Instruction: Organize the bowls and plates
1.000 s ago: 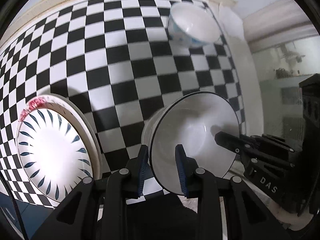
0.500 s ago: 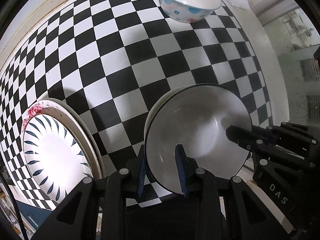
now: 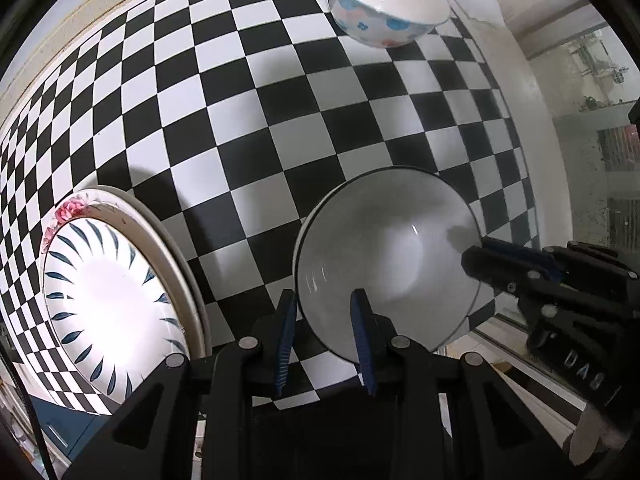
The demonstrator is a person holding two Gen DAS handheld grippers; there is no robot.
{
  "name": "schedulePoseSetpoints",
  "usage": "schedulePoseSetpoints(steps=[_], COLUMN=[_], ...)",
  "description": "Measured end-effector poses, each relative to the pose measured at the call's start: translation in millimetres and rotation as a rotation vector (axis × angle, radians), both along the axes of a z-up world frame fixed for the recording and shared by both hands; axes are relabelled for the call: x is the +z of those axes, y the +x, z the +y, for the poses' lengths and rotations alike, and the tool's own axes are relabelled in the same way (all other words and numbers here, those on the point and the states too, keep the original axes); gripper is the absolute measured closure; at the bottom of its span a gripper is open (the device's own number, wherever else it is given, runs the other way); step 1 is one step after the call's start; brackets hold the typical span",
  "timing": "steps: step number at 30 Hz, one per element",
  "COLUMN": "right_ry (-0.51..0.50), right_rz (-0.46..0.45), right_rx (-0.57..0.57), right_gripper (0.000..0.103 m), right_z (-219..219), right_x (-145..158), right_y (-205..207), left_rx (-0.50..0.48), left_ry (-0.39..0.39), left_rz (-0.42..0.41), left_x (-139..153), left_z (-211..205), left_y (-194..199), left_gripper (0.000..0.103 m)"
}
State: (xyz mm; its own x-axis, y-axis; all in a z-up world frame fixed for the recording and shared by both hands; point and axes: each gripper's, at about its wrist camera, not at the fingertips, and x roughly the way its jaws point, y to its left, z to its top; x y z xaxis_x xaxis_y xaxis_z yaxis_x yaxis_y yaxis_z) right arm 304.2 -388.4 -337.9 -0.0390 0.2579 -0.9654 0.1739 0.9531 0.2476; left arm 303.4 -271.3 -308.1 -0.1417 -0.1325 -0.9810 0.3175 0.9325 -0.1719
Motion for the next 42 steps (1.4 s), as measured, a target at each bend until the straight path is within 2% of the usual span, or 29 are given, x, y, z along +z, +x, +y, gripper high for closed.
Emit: schedulePoseSetpoints(steps=[5, 8, 11, 13, 15, 19, 24, 31, 42], right_ry=[0.017, 0.026, 0.031, 0.041, 0.051, 0.065, 0.078, 0.060, 0.045], right_rz=[-0.045, -0.070, -0.083, -0.099, -0.109, -0.126, -0.127, -0.084, -0.021], right_rx=[-0.036, -0.074, -0.115, -0.146, -0.178, -0.234, -0.284, -0.315, -0.331], right_gripper=[0.089, 0.089, 0.078, 0.074, 0.070, 0.069, 0.069, 0.069, 0.069], right_z=[-22, -41, -61, -77, -89, -106, -121, -134, -145], right_x=[29, 45, 53, 56, 54, 48, 31, -8, -45], right_y=[5, 17, 36, 52, 68, 98, 135, 176, 206], left_rx=[0.029, 0.084, 0.116, 0.135, 0.149, 0.154, 0.144, 0.110, 0.080], left_ry=[-0.031, -0.084, -0.102, -0.107, -0.109, -0.110, -0.099, -0.070, -0.051], left_rz=[-0.064, -0.088, -0.106, -0.109, -0.101, -0.078, -0.042, 0.003, 0.038], left_x=[35, 57, 64, 63, 58, 41, 16, -18, -45], left_z=[15, 21, 18, 13, 7, -8, -29, -50, -62], left_y=[16, 41, 70, 91, 115, 154, 185, 210, 230], left_gripper=[0.077, 0.076, 0.073, 0.073, 0.073, 0.073, 0.073, 0.073, 0.073])
